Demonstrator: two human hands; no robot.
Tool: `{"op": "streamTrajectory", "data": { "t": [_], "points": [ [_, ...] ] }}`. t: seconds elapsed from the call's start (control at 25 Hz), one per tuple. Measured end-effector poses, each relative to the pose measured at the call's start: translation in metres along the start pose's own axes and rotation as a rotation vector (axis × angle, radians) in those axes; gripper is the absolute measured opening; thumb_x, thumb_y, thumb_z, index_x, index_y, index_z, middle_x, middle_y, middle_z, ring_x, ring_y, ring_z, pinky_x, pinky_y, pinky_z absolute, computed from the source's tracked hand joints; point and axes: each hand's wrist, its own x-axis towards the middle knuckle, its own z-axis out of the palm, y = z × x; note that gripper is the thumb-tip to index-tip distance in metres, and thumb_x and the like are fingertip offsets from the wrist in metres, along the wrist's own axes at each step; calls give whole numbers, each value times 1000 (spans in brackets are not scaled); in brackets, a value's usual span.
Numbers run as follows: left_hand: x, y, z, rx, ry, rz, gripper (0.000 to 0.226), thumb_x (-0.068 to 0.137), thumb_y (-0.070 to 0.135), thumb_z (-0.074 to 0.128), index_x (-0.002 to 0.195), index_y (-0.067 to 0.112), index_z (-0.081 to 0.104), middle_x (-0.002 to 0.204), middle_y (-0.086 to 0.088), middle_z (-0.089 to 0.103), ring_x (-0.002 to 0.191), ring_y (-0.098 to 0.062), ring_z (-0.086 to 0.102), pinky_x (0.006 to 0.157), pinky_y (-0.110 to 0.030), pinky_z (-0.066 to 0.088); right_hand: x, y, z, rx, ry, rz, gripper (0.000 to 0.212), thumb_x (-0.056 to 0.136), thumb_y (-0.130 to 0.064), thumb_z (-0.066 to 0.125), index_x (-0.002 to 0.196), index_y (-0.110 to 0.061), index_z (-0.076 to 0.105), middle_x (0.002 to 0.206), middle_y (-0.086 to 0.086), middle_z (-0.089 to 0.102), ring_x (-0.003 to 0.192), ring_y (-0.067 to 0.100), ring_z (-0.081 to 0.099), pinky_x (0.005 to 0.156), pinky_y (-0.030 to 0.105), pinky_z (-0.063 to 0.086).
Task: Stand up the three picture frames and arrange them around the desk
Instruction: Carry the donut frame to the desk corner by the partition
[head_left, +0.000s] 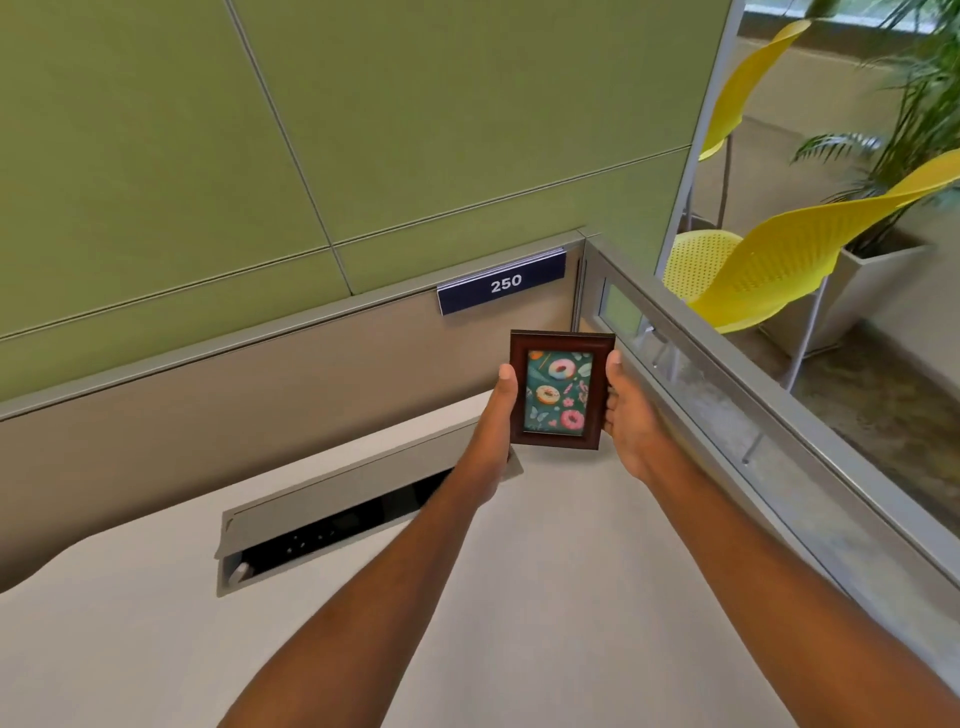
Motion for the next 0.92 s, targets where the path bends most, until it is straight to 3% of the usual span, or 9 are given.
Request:
{"op": "streamTrajectory", "data": {
  "t": [0.16,0.32,0.48,0.6,0.68,0.8,0.84,0.92],
  "points": [
    [46,0,-2,-33,8,-28,52,105,78,17,119,54,61,94,48,73,87,30,66,93,-16,38,43,3,-2,-3,13,-3,59,94,-84,49,118,-37,75,108,-11,85,100,7,81,86,32,56],
    [82,-7,-6,-77,12,-22,48,106,77,18,118,59,61,98,52,72,93,33,64,100,-18,37,76,6,-2,-11,8,-21,63,90,-85,53,126,-36,72,113,-9,85,105,9,81,79,26,60],
    [95,-12,-3,-104,-24,-42,50,109,73,15,110,65,65,97,54,70,93,35,62,84,-1,43,94,15,-3,-21,27,-13,73,89,-85,54,134,-30,70,120,-3,83,108,15,81,82,31,63],
    [97,-17,-3,-86,-47,-48,46,110,70,14,116,59,58,92,55,68,89,37,61,71,7,46,99,21,-7,0,24,7,71,86,-85,56,127,-30,73,114,-5,85,103,13,82,72,26,65],
    [101,-21,-4,-60,-39,-37,47,110,71,14,123,56,57,94,54,69,86,38,60,76,4,47,100,21,-8,6,31,12,75,80,-88,57,126,-31,73,113,-6,85,101,13,82,69,25,65],
    [105,-27,-4,-24,-21,-44,57,109,74,15,147,50,49,121,39,62,94,34,56,102,-12,33,100,21,-8,-7,39,9,78,78,-90,56,127,-31,73,113,-6,85,100,12,82,70,25,64],
    [106,-28,-4,-15,-17,-38,55,108,74,15,147,51,47,124,36,59,95,34,55,106,-16,30,99,20,-9,-6,42,12,77,79,-89,57,127,-31,73,112,-6,85,100,12,83,68,24,65],
    [106,-28,-5,-21,-25,-29,58,108,74,17,152,49,45,116,42,59,89,38,57,101,-13,32,97,18,-8,-20,49,13,69,86,-85,56,125,-31,73,110,-7,85,98,12,83,65,23,65]
  ]
}}
